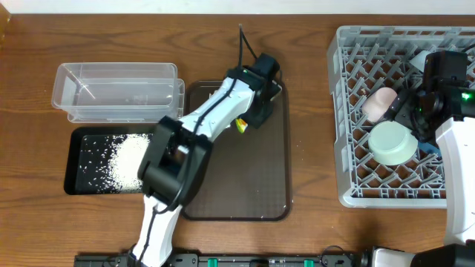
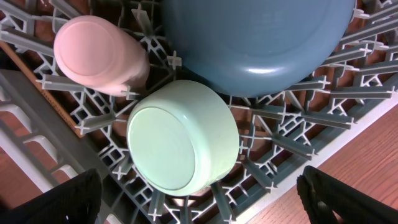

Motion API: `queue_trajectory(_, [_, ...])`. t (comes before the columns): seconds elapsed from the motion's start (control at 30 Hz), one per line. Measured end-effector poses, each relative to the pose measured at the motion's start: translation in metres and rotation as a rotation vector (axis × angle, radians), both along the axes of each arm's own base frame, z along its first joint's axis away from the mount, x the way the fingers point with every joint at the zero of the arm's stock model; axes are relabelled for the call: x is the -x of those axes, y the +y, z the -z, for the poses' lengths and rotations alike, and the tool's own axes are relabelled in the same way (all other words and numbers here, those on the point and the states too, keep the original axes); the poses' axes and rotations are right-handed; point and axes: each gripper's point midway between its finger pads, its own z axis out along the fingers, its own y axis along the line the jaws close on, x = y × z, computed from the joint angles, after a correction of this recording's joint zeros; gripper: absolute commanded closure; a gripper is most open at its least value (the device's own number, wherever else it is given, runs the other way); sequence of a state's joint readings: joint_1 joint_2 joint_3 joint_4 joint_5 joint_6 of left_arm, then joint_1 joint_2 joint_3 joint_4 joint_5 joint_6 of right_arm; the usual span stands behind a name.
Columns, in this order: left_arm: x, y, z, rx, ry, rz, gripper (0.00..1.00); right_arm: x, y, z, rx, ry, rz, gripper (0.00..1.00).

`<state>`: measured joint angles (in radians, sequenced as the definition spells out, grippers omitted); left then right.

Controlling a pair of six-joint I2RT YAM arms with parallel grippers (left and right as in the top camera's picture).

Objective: Sort waste into correct bins and load items into the dishwasher rack

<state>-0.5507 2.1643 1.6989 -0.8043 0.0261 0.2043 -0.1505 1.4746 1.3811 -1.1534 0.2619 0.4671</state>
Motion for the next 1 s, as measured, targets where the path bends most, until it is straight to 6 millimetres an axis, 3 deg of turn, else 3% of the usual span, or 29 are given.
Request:
queue_trajectory(0.07, [-0.009,0.004,-0.025,0.012,-0.072,-0.046,0.94,0.0,0.0,0.0,0.0,0.0,0.0,0.01])
queue_trajectory(0.13, [-0.026,0.014,-0.064,0.038,-0.188,-0.124,0.94,0.0,0.0,0.0,0.0,0.0,0.0,0.01])
queue_trajectory(0.23, [-0.048,0.045,-0.124,0.088,-0.351,-0.284,0.93,0.0,0.0,0.0,0.0,0.0,0.0,0.01])
queue_trajectory(0.33, [-0.065,0.097,-0.171,0.14,-0.468,-0.504,0.93,0.0,0.0,0.0,0.0,0.0,0.0,0.01])
queue_trajectory(0.4, [-0.074,0.139,-0.186,0.159,-0.509,-0.667,0.93,0.0,0.0,0.0,0.0,0.0,0.0,0.01])
queue_trajectory(0.53, [-0.085,0.218,-0.182,0.177,-0.522,-0.982,0.93,0.0,0.0,0.0,0.0,0.0,0.0,0.01])
queue_trajectory(0.6, [-0.086,0.247,-0.175,0.183,-0.518,-1.093,0.91,0.0,0.0,0.0,0.0,0.0,0.0,0.01])
queue_trajectory(0.63, [-0.087,0.26,-0.172,0.187,-0.514,-1.144,0.86,0.0,0.0,0.0,0.0,0.0,0.0,0.01])
queue_trajectory(0.67, [-0.087,0.271,-0.169,0.191,-0.509,-1.187,0.75,0.0,0.0,0.0,0.0,0.0,0.0,0.01])
queue_trajectory(0.7, [-0.086,0.28,-0.166,0.197,-0.504,-1.227,0.61,0.0,0.0,0.0,0.0,0.0,0.0,0.01])
queue_trajectory(0.87, [-0.075,0.305,-0.151,0.221,-0.442,-1.387,0.56,0.0,0.0,0.0,0.0,0.0,0.0,0.01])
queue_trajectory(1.0, [-0.07,0.309,-0.148,0.231,-0.419,-1.433,0.5,0.0,0.0,0.0,0.0,0.0,0.0,0.01])
